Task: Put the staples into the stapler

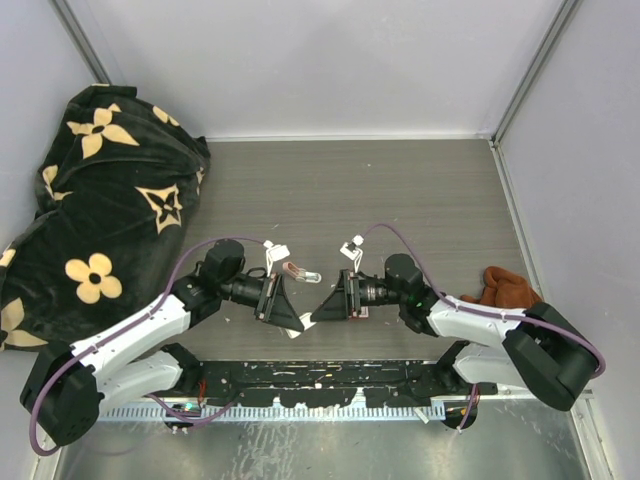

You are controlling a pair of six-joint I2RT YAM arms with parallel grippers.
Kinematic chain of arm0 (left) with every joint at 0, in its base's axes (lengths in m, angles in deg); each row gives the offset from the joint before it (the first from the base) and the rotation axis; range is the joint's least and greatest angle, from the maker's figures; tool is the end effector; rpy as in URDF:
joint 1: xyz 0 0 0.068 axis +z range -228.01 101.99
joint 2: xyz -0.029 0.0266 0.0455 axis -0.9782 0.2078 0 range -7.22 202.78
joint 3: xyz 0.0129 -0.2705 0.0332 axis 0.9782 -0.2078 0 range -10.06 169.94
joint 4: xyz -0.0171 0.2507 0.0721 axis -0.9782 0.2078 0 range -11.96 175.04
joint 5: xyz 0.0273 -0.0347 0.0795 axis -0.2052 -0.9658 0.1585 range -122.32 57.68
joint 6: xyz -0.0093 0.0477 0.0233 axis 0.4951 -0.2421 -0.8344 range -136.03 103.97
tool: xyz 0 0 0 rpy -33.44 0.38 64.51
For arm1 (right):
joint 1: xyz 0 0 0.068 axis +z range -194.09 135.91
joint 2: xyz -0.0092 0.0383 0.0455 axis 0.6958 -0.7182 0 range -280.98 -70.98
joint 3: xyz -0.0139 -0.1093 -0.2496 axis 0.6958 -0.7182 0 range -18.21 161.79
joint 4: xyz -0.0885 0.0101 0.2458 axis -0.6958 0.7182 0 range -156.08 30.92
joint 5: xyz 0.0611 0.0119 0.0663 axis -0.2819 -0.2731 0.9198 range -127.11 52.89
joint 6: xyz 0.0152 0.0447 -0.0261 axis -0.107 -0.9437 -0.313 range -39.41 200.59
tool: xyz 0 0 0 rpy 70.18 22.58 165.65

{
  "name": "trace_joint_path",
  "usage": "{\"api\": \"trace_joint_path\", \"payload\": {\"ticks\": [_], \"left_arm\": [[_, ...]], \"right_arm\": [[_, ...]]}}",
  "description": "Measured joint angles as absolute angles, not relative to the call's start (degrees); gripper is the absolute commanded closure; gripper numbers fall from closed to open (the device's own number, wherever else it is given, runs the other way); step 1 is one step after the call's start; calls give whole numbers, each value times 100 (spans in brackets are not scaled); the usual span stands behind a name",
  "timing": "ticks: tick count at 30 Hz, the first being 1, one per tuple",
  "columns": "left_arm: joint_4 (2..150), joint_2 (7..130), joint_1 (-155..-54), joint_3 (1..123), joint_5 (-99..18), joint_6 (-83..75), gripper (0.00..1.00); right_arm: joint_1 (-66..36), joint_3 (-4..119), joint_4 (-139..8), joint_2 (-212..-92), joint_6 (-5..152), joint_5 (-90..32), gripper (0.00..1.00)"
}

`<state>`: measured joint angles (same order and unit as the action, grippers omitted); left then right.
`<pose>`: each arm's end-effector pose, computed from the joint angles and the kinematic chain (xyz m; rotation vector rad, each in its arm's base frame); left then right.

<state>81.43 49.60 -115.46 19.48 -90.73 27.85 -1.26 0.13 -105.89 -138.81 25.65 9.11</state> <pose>0.1407 -0.1460 0.2284 0.6044 2.3454 -1.8353 0.1456 0.1700 0.1941 -0.5062 2.0686 1.8362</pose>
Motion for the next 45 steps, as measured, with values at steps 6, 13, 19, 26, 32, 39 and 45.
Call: {"api": "trace_joint_path", "payload": {"ticks": [6,13,19,26,32,39,45], "left_arm": [[8087,4971,-11601,1956,-9110,2813,100],[8045,4982,-11622,1961,-9182,2816,100],[8054,5050,-11627,1961,-9217,2831,51],[8701,5168,-11638,2380,-8502,2208,1],[9665,4746,-11638,2815,-7375,1548,1],[10574,4042,-12213,3320,-5731,593,24],[11149,4551,-13198,3864,-4734,-140,38]], "right_arm": [[14,88,-10941,-13973,2264,1044,55],[44,110,-11285,-14119,1958,1293,79],[42,107,-11497,-14303,1663,1403,99],[81,107,-11420,-14362,1416,1059,99],[81,107,-10681,-14362,1488,458,99],[77,110,-9790,-14360,1512,-123,99],[73,221,-9457,-14362,1472,-259,99]]}}
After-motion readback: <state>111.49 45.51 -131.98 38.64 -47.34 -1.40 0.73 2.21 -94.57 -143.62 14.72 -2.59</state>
